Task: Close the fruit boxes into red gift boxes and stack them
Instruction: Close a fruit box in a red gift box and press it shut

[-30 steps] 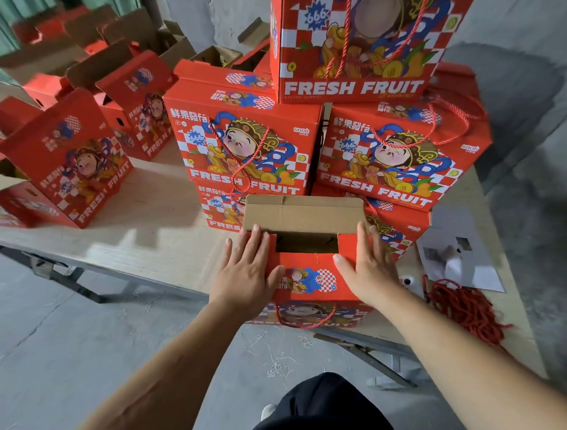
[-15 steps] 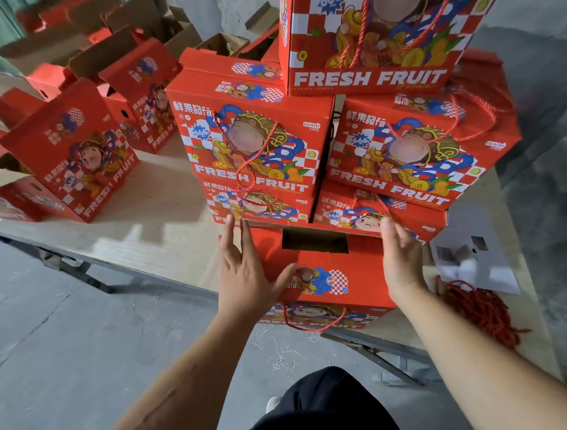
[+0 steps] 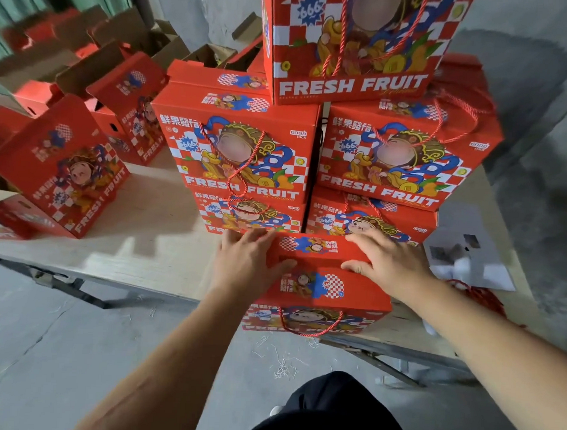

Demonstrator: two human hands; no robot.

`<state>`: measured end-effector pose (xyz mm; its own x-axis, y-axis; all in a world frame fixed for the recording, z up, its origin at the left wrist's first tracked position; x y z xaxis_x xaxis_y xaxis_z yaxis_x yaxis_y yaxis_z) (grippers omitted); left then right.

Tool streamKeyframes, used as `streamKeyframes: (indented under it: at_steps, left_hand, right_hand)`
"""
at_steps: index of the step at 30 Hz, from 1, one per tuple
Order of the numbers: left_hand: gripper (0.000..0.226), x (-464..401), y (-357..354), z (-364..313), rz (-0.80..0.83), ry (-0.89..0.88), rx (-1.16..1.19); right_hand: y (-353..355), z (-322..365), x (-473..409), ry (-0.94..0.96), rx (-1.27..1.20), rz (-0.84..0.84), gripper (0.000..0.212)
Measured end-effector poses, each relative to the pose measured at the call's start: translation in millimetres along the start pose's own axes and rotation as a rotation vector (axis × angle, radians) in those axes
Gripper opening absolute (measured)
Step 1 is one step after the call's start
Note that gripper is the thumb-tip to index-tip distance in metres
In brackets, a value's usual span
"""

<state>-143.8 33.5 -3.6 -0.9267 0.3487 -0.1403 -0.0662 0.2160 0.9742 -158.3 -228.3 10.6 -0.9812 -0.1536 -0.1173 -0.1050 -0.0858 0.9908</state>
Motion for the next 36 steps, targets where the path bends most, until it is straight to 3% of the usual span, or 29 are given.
streamKeyframes:
  at_steps: [2, 5, 12, 18, 20, 23, 25, 30, 36]
  left_hand:
    - [0.111, -21, 6, 9, 0.12, -0.051, -0.066]
    - [0.108, -36, 4, 9, 0.216, -0.152, -0.061]
    - [0.111, -28, -15, 3, 0.122, -0.171, -0.223]
    - [0.11, -20, -17, 1, 0.129, -0.163, -0.19]
    - [0.099, -12, -3, -8, -0.022, -0.179, -0.185]
    - [0.061, 21, 5, -34, -0.288, -0.298, -0.078]
    - [0.047, 41, -7, -48, -0.263, -0.344, -0.021]
    - [0.081, 57, -18, -52, -0.159, -0.337, -0.102]
    - [0.094, 54, -16, -57, -0.13, -0.323, -0.174]
  right_hand:
    - [2, 8, 2, 0.067, 0.078, -0.055, 0.069]
    - [2, 12, -4, 0.069, 0.128, -0.013, 0.063]
    - [-35, 7, 3, -0.119, 0.024, 0.256, 0.07]
    - [-41, 10, 11, -0.167, 0.037, 0.3, 0.072]
    - [-42, 9, 11, -0.161, 0.039, 0.354, 0.076]
    - [-43, 8, 8, -0.134, 0.046, 0.455, 0.082]
    - [-44, 8, 8, -0.128, 0.043, 0.51, 0.084]
    - [-42, 6, 3, -0.129, 0.018, 0.592, 0.082]
    - [-13, 5, -23, -0.141, -0.069, 0.424, 0.087]
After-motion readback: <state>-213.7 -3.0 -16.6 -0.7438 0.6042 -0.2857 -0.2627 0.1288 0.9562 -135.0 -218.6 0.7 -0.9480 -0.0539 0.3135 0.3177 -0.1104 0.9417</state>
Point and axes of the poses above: each hand's wrist, its own x-axis away from the middle knuckle, its own y-axis out of the back of the hand, z = x × y, the point moved 8 cm from there along -x, towards the middle knuckle, and after that the axes turned 10 degrees about -y, right-handed, at the moved point
